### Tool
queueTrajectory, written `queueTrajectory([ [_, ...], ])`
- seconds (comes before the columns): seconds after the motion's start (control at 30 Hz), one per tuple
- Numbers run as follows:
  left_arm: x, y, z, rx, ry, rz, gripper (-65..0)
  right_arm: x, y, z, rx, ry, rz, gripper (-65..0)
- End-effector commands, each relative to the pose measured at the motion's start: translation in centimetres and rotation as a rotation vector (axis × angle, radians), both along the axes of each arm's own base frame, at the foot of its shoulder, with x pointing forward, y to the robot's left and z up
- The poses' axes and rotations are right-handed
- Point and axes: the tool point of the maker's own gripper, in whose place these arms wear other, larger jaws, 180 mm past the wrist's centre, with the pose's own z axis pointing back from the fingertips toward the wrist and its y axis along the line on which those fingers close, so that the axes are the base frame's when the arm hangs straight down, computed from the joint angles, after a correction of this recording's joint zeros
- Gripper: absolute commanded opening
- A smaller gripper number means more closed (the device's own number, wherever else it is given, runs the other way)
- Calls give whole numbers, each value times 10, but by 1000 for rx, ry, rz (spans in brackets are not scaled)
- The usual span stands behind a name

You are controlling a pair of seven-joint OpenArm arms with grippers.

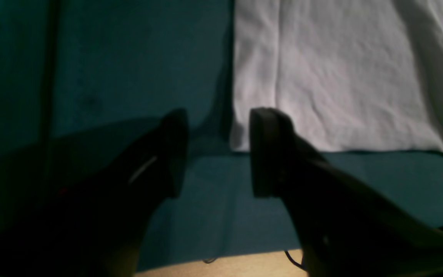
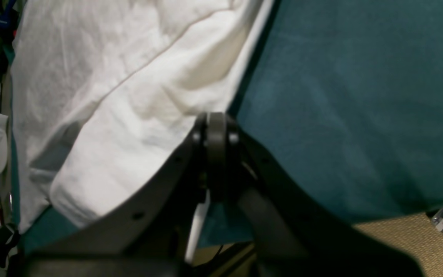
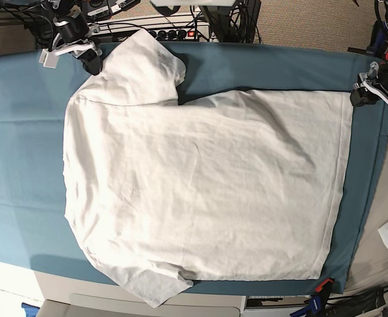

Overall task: Fold the T-shirt properly
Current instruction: 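Grasp the white T-shirt edge with both grippers and pull toward the arms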

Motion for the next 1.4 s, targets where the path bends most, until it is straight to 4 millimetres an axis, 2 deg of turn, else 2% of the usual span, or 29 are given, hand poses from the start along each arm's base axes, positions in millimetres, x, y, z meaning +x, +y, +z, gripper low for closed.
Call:
queueTrajectory([
  [0.0, 9, 2, 14, -2, -47, -20, -379, -10, -3, -6, -26, 54, 7, -650],
  [0.17, 9, -8, 12, -21, -46, -53, -379, -9, -3, -6, -27, 54, 6, -650],
  [0.33, 6, -37, -5, -37, 1, -140, -379, -10, -3, -7, -27, 54, 7, -650],
  [0.47, 13, -47, -5, -48, -14, -154, -380, -10, -4, -7, -40, 60, 10, -650],
  [0.53, 17, -46, -3, -44, -22, -154, -436, -11, -5, -8, -44, 63, 11, -650],
  [0.63, 18, -43, -1, -35, -23, -158, -611, -11, -5, -8, -47, 67, 14, -650],
  [0.67, 18, -43, -1, -34, -22, -159, -650, -11, -4, -8, -47, 65, 22, -650],
  [0.77, 17, -42, -2, -25, -15, -162, -650, -10, 2, -5, -48, 46, 72, -650],
  [0.9, 14, -42, -4, -22, -1, -168, -650, -18, 2, -7, -54, 65, 85, -650],
  [1.2, 7, -43, -7, -10, 40, -189, -650, -51, -18, -10, -113, 161, 135, -650],
  [1.37, -6, -36, 4, 22, 29, -183, -650, -65, -29, -8, -129, 192, 130, -650],
])
